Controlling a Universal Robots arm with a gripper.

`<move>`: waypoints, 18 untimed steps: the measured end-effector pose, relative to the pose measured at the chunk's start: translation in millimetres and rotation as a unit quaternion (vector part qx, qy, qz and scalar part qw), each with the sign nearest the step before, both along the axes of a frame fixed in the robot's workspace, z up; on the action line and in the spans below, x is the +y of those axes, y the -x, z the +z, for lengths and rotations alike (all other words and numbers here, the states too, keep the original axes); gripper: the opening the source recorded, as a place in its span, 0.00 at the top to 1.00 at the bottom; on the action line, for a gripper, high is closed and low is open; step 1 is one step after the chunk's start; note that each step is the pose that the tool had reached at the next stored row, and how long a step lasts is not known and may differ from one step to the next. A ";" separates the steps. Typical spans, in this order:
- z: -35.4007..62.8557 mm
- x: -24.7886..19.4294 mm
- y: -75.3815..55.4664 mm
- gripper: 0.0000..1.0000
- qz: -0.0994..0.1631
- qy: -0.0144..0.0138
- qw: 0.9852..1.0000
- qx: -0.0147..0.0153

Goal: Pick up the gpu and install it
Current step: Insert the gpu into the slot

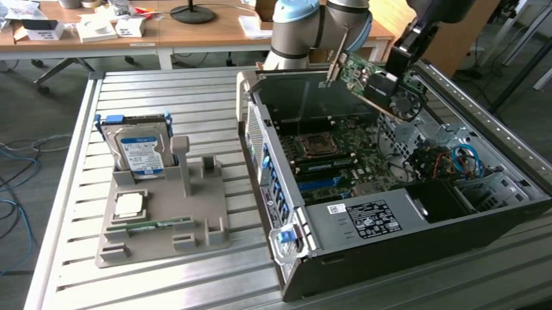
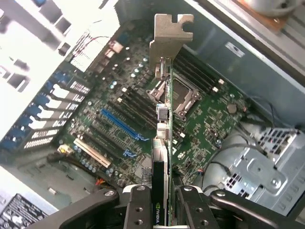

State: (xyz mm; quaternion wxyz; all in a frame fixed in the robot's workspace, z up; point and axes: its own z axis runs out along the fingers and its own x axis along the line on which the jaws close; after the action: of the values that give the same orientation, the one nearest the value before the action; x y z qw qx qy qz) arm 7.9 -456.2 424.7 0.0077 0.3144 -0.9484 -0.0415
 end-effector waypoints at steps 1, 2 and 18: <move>-0.2 0.0 0.0 0.74 0.009 0.000 1.000 0.000; -0.4 0.0 0.1 0.74 0.018 0.000 1.000 0.000; -4.8 0.0 1.0 0.74 0.149 0.005 0.989 0.000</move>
State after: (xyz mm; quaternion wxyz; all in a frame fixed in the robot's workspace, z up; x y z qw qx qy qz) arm 6.8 -456.2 420.0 0.0155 0.4525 -0.8909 -0.0353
